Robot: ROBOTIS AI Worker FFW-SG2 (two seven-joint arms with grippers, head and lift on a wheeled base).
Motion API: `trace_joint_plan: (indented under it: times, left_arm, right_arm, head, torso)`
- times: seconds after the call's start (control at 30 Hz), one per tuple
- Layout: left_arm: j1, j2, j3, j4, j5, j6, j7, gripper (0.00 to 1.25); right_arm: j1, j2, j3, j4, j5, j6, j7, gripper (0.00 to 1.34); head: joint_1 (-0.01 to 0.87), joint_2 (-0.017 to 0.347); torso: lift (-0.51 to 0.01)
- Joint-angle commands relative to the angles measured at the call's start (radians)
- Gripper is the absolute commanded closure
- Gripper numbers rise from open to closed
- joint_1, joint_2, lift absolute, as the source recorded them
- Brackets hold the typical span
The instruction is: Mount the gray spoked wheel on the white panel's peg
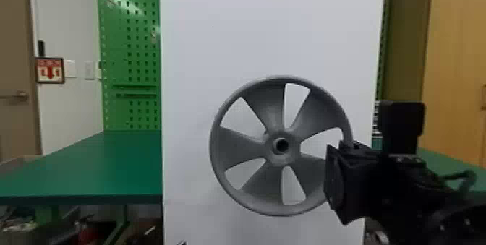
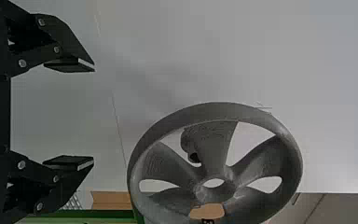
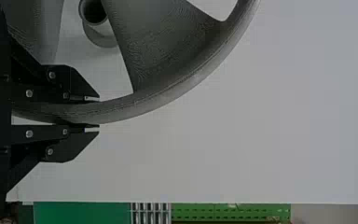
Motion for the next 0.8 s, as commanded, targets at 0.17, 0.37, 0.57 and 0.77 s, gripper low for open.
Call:
trace_joint_plan:
  times: [0.17, 0.37, 0.57, 0.77]
  left_arm:
    - [-0.001, 0.002, -0.002, 0.000, 0.000, 0.000, 0.000, 0.53]
    - [-0.003, 0.002, -0.002, 0.002, 0.000, 0.000, 0.000, 0.53]
    - [-0.003, 0.003, -0.003, 0.000, 0.000, 0.000, 0.000, 0.54]
    - [-0.005, 0.003, -0.003, 0.002, 0.000, 0.000, 0.000, 0.54]
  right_arm:
    - [-0.006, -0.002, -0.002, 0.024, 0.006, -0.019, 0.000, 1.18]
    - [-0.018, -0.002, -0.001, 0.052, 0.009, -0.030, -0.002, 1.18]
    - [-0.029, -0.003, -0.007, 0.078, 0.010, -0.042, -0.002, 1.18]
    - [-0.043, -0.006, -0.007, 0.101, 0.014, -0.048, -0.002, 1.18]
  head:
    - [0.123, -0.009]
    - [0.123, -0.008]
    - [0.123, -0.008]
    - [0.123, -0.008]
  torso:
    - [-0.397]
    - [-0.397]
    - [-0.397]
    - [-0.397]
